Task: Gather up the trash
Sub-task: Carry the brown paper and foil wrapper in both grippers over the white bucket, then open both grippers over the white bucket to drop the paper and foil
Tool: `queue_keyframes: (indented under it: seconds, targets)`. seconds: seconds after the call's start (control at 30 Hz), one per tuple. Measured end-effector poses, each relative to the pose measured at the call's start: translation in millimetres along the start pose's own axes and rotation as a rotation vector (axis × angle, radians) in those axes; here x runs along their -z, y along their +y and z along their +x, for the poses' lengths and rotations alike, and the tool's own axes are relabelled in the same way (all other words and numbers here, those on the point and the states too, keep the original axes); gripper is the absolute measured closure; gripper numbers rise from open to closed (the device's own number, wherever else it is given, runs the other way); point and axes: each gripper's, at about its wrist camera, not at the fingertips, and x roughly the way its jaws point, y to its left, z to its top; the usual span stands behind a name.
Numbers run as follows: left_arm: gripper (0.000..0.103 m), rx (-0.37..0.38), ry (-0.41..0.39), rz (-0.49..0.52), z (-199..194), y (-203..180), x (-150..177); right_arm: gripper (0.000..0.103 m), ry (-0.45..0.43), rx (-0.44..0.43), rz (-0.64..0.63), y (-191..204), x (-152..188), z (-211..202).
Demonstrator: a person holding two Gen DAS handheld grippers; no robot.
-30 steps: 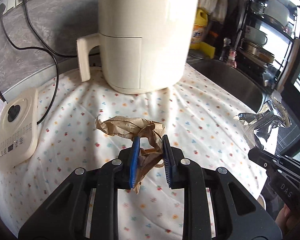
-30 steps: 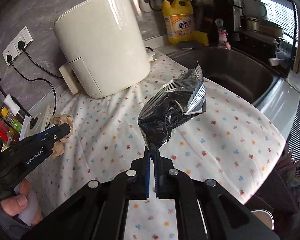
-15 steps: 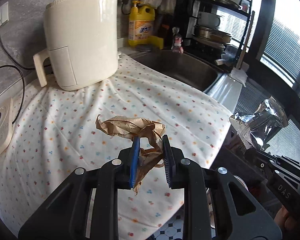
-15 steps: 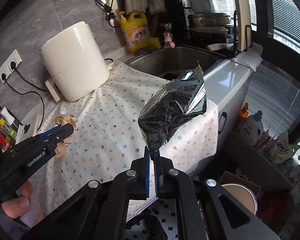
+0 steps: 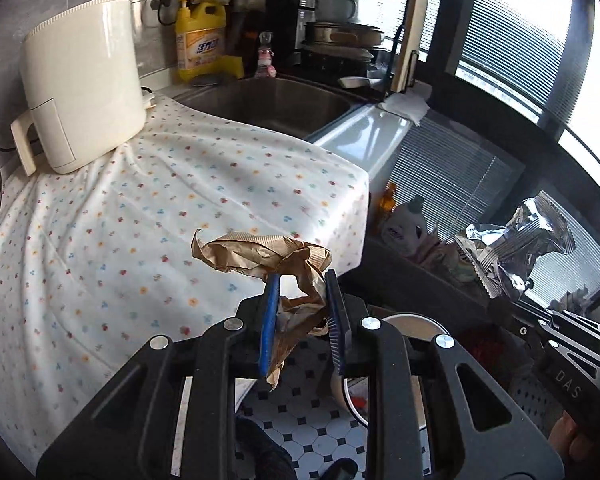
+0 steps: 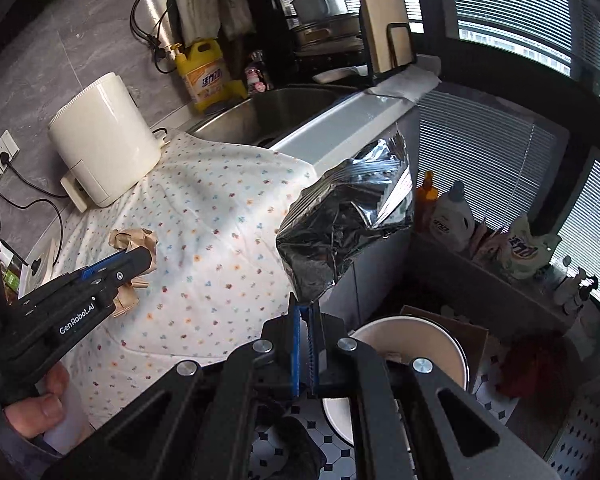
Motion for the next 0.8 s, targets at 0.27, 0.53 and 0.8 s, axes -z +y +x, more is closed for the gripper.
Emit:
queue_keyframes:
  seconds: [0.27,0.53,0.8]
  targets:
    - [0.080,0.060,0.054,0.041,22,-50,29,0.099,0.026,0.053,0.050,-49,29,-10]
    - [0.080,0.115,0.134,0.065,56,-89,61,0.098,0.089,0.095,0.090,-91,60,0]
    - [0.079,0.233,0.203,0.068,89,-121,79,0.099,0.126,0.137,0.105,-118,78,10]
